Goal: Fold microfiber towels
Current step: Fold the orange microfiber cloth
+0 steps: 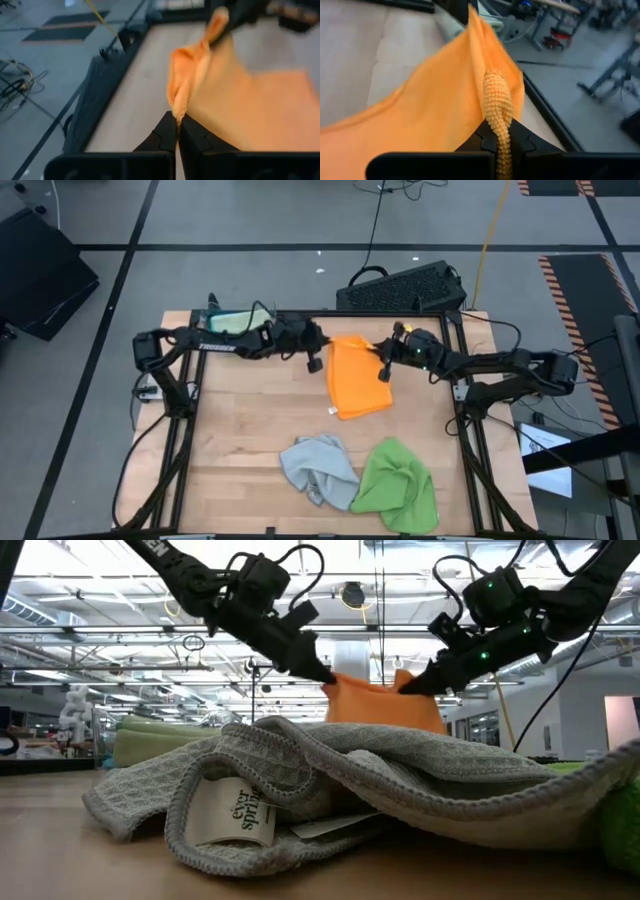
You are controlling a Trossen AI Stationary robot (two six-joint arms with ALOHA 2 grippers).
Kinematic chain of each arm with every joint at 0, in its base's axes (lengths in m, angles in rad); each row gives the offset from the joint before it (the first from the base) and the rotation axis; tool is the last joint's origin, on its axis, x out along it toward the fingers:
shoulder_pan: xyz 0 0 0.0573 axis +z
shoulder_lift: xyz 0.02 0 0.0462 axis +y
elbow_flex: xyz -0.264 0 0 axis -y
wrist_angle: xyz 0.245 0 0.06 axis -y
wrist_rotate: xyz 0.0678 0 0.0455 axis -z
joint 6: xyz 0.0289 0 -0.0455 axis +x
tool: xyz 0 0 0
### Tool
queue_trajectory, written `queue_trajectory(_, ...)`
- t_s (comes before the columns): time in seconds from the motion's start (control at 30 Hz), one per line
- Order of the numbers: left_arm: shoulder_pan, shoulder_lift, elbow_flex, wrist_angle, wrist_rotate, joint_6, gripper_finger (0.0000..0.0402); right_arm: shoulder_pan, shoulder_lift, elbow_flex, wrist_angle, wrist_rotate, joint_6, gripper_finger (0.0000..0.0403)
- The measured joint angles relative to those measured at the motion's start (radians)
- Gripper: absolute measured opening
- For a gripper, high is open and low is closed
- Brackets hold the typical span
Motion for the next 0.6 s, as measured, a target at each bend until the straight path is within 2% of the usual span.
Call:
queue_trajectory(0.2,0.032,0.0,0.05,-0.001,0.129,-0.024,0.0004,0.0,-0.036,0.002,-0.079,-0.008,0.028,0.0002)
queue_trajectory(0.3,0.01,-0.001,0.051,-0.026,0.151,-0.022,0.0003,0.002,-0.039,0.001,-0.099,-0.006,-0.018,0.0002)
queue_trajectory(0.4,-0.018,-0.001,0.051,-0.124,0.141,-0.005,0.0005,0.002,-0.04,-0.015,-0.104,-0.028,-0.113,0.0002)
queue_trajectory(0.6,-0.083,0.02,0.052,-0.223,0.105,0.002,0.0004,0.002,-0.039,-0.067,-0.086,-0.215,-0.122,0.0002)
